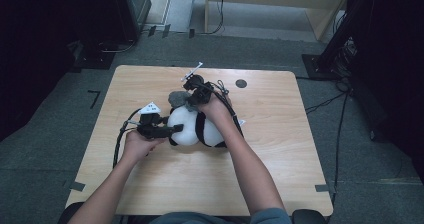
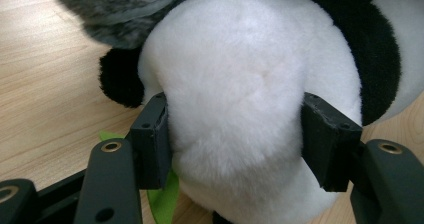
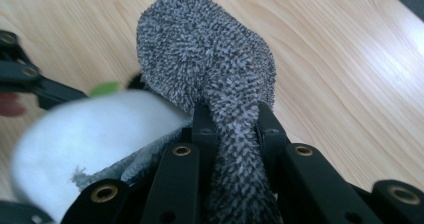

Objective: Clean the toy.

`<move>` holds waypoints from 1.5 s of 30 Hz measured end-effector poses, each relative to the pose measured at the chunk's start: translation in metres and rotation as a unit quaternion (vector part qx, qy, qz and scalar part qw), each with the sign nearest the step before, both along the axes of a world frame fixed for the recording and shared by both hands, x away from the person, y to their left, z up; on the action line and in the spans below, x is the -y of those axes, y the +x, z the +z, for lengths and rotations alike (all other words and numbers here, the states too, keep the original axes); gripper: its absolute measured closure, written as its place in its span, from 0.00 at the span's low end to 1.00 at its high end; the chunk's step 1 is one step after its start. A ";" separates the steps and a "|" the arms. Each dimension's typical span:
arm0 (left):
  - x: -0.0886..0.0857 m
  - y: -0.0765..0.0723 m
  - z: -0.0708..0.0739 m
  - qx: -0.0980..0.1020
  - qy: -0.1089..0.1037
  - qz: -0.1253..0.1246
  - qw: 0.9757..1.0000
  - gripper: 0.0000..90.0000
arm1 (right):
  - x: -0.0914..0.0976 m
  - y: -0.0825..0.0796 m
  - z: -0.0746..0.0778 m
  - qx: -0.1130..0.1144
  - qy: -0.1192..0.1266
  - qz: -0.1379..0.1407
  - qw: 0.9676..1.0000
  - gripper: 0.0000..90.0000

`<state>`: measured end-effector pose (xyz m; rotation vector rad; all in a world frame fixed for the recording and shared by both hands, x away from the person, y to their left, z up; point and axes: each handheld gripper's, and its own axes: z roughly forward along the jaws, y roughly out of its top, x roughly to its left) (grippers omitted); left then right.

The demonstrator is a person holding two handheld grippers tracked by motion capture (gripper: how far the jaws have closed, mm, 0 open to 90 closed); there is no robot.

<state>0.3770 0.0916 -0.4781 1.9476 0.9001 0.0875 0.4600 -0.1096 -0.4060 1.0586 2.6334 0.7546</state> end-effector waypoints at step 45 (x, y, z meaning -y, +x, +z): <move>0.000 -0.001 0.001 -0.013 -0.011 -0.006 1.000 0.44 | 0.167 -0.023 -0.003 0.034 0.078 -0.169 0.982 0.86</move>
